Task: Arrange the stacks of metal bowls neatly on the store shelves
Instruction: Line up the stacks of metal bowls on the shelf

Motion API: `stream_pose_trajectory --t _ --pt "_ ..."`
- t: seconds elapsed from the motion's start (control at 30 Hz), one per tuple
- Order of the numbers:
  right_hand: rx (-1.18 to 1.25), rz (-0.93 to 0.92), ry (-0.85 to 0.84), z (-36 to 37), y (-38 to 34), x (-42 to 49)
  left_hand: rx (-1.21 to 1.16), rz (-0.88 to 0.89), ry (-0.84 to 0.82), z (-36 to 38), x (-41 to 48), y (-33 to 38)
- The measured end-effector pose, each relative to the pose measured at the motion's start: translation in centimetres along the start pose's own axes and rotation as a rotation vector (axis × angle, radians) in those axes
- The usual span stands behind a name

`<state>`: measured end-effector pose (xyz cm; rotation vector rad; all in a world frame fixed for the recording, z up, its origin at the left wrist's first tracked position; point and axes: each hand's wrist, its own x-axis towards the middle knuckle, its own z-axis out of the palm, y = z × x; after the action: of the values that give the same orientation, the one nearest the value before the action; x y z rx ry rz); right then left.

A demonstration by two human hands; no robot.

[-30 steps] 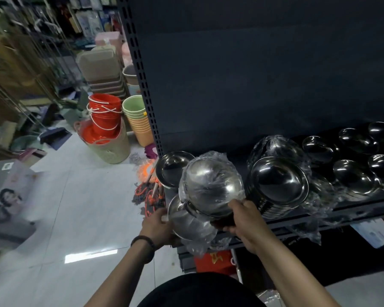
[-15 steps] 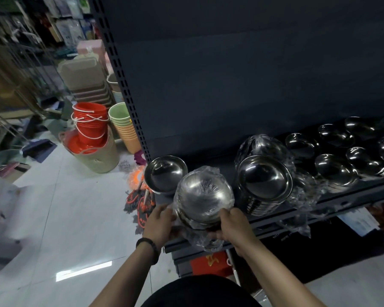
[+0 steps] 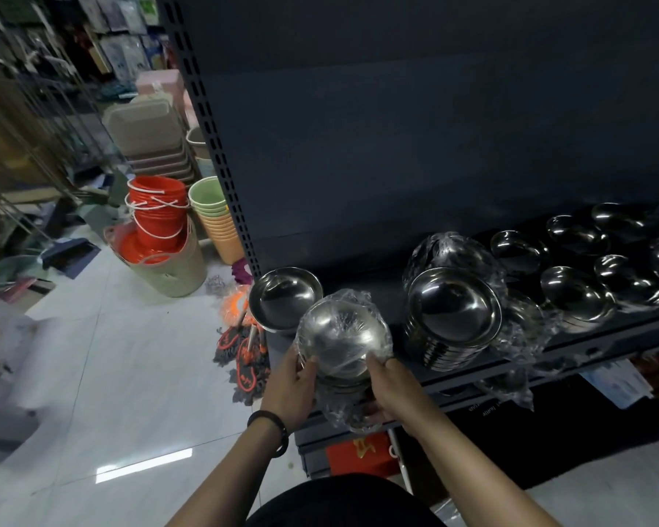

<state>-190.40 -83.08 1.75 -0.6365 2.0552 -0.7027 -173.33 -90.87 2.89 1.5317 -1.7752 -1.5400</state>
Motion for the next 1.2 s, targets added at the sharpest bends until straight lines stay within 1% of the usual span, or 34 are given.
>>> stream_pose_trajectory --t 0.07,0.13,0.2,0.27,0.3,0.4,0.43,0.53,0.57,0.6,0.67,0.73,0.77,0.83,0.9,0.97,1.03,1.1,1.2 --pt "0.023 -0.013 0.020 -0.4 -0.1 -0.2 0.027 -0.010 0.000 -0.1 0.4 -0.1" --pt "0.105 -0.003 0.033 -0.5 0.4 -0.2 0.040 -0.009 -0.021 -0.1 0.4 0.3" --pt "0.258 0.030 0.019 0.0 2.9 1.6 0.030 -0.022 -0.081 -0.7 0.6 0.8" --pt "0.406 0.072 -0.006 0.2 3.6 1.4 -0.028 -0.098 -0.112 -2.0 1.0 1.6" --pt "0.479 0.084 -0.028 0.2 3.2 0.6 -0.043 -0.128 -0.074 -2.9 1.4 1.7" --pt "0.597 0.091 -0.119 0.4 1.8 -1.6 -0.033 -0.183 0.237 -5.3 3.0 2.0" --pt "0.611 0.095 -0.150 0.7 1.9 -1.8 -0.048 -0.200 0.276 -6.0 3.7 1.8" --pt "0.677 0.071 -0.178 1.3 1.8 -2.4 -0.083 -0.301 0.182 -7.1 6.3 1.2" --pt "0.701 0.076 -0.179 1.4 1.6 -2.6 -0.086 -0.330 0.136 -7.2 7.7 0.4" --pt "0.713 0.072 -0.177 1.4 1.4 -2.8 -0.057 -0.347 0.105 -7.2 10.6 -2.2" --pt "0.713 0.055 -0.173 1.4 1.4 -2.8 0.021 -0.341 0.100 -6.7 15.3 -6.0" --pt "0.708 0.046 -0.158 1.4 1.3 -2.9 0.072 -0.372 0.113 -6.1 16.5 -6.4" --pt "0.695 0.039 -0.151 1.5 1.4 -2.9 0.070 -0.384 0.115 -5.8 15.4 -4.7" --pt "0.711 0.031 -0.137 1.6 1.4 -3.0 0.047 -0.371 0.138 -5.6 10.8 0.8" --pt "0.729 0.026 -0.121 1.9 1.7 -2.8 0.068 -0.349 0.178 -5.7 9.1 2.6" --pt "0.740 0.030 -0.098 2.2 1.9 -2.6 0.119 -0.320 0.233 -6.1 9.2 2.2" --pt "0.746 0.023 -0.094 2.5 1.7 -2.7 0.114 -0.307 0.283 -6.8 10.3 0.5" --pt "0.765 0.026 -0.091 2.7 1.4 -2.6 0.054 -0.272 0.321 -7.7 10.6 -0.8" --pt "0.748 0.003 -0.100 2.7 1.0 -2.3 -0.101 -0.201 0.370 -8.8 7.7 0.9"
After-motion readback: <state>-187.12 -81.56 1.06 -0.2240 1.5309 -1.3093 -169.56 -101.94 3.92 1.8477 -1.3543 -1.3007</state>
